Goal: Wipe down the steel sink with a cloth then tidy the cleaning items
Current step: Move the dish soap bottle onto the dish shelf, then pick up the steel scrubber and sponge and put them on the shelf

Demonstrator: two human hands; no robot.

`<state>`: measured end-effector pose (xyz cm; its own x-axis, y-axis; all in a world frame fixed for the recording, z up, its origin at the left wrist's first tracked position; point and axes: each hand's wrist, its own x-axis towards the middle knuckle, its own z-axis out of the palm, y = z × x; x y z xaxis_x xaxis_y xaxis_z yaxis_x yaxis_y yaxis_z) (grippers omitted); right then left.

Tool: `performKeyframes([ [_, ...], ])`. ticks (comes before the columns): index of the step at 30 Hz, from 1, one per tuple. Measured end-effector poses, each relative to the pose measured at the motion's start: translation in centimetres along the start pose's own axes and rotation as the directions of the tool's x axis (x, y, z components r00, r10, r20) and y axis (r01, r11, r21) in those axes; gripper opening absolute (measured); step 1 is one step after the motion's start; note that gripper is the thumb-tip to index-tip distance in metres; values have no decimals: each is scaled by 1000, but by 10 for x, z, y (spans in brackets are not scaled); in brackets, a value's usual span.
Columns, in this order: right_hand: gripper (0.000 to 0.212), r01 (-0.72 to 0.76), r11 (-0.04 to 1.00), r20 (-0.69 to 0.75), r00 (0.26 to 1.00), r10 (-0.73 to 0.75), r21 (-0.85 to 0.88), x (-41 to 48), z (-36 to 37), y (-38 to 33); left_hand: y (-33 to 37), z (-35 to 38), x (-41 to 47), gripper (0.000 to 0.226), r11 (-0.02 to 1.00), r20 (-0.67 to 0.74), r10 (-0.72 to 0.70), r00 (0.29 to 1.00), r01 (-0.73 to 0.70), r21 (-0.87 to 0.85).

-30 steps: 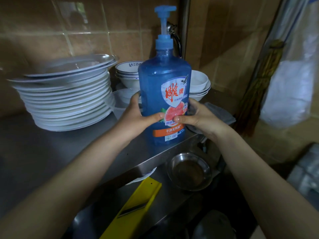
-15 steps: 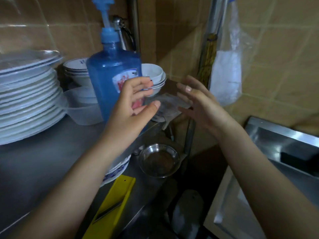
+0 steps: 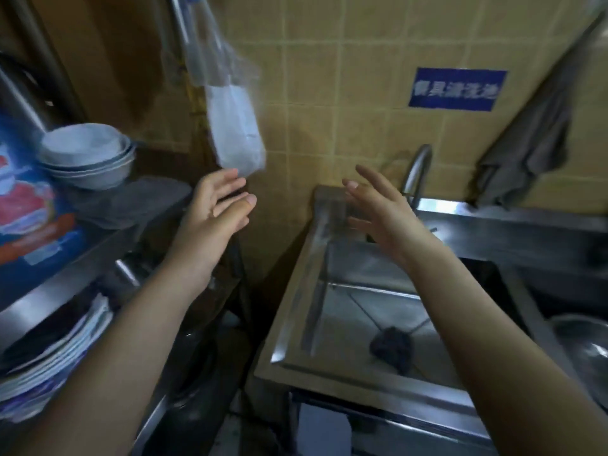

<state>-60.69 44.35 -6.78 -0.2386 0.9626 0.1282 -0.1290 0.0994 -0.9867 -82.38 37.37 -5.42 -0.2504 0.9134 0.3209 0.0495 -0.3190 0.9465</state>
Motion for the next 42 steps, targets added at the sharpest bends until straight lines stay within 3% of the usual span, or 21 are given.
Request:
performKeyframes([
  [3,39,6,999,-80,997,-9,-38,-21,-44,-3,1,44,-8,26,999,5,-1,1000,2,-43],
  [8,47,-13,999,-225,974,6,-32,-45,-97,-5,-5,95,-11,24,998,111,-25,994,32,-58],
  [13,30,-72,997,-333,941,66,-6,-50,-129,12,-31,135,3,21,993,227,-80,971,97,-67],
  [16,23,-124,992,-376,920,111,-9,-44,-143,32,-60,153,21,19,984,302,-135,944,162,-68],
  [25,28,-301,950,-536,791,294,77,2,-161,109,-164,193,68,23,938,473,-332,816,337,76],
  [33,28,-482,859,-603,638,478,172,17,-185,185,-254,218,75,16,804,435,-583,687,564,186],
  [42,45,-724,660,-534,484,694,201,29,-232,281,-339,247,48,25,656,331,-752,570,696,291],
])
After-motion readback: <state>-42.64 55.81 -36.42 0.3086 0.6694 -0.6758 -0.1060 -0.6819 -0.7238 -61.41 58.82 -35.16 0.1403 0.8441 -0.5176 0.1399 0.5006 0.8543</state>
